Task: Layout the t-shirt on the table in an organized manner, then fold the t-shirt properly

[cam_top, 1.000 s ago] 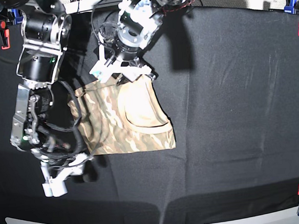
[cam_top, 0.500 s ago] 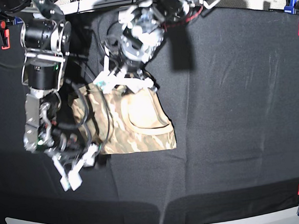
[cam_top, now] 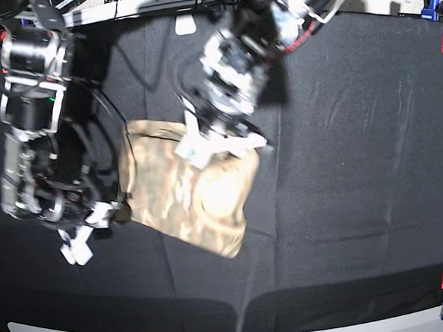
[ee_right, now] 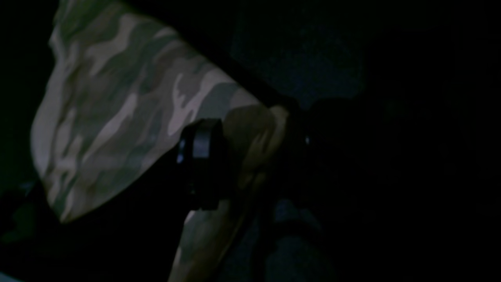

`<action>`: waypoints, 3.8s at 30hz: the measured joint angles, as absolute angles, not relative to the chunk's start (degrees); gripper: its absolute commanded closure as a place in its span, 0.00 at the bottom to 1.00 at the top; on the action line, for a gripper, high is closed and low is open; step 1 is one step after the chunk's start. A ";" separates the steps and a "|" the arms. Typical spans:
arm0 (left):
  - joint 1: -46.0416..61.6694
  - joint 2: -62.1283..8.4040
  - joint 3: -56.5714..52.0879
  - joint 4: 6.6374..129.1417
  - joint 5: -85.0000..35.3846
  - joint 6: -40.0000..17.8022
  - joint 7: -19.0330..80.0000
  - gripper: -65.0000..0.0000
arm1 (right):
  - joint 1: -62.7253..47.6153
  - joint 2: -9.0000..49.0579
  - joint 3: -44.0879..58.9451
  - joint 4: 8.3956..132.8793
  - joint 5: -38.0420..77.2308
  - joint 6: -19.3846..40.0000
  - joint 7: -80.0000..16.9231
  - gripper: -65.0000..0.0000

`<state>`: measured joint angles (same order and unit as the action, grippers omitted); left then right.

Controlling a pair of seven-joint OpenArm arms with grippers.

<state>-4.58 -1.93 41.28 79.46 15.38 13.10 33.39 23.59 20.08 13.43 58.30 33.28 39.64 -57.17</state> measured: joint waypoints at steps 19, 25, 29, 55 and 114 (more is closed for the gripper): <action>-10.50 -2.57 38.24 79.35 15.42 13.43 34.09 0.57 | 5.32 20.97 13.26 73.58 49.34 39.51 -64.16 0.61; -10.50 -2.55 38.24 79.35 15.44 13.32 34.65 0.57 | 0.08 16.91 13.19 77.67 49.52 39.51 -64.55 0.61; -10.50 -2.57 38.24 79.35 15.44 13.32 37.74 0.57 | -0.30 17.10 14.26 83.29 49.47 39.48 -63.35 0.61; -10.50 -2.57 38.39 79.35 15.25 13.37 39.05 0.57 | 15.44 14.81 16.60 61.14 21.63 39.40 -40.91 0.61; 20.23 -40.71 22.06 121.30 6.48 21.43 46.85 0.57 | -26.85 13.34 30.13 114.19 41.45 39.59 -59.20 0.61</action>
<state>20.23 -40.71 22.06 121.30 6.48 21.43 46.85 -26.85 13.34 30.13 114.19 41.45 39.59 -59.20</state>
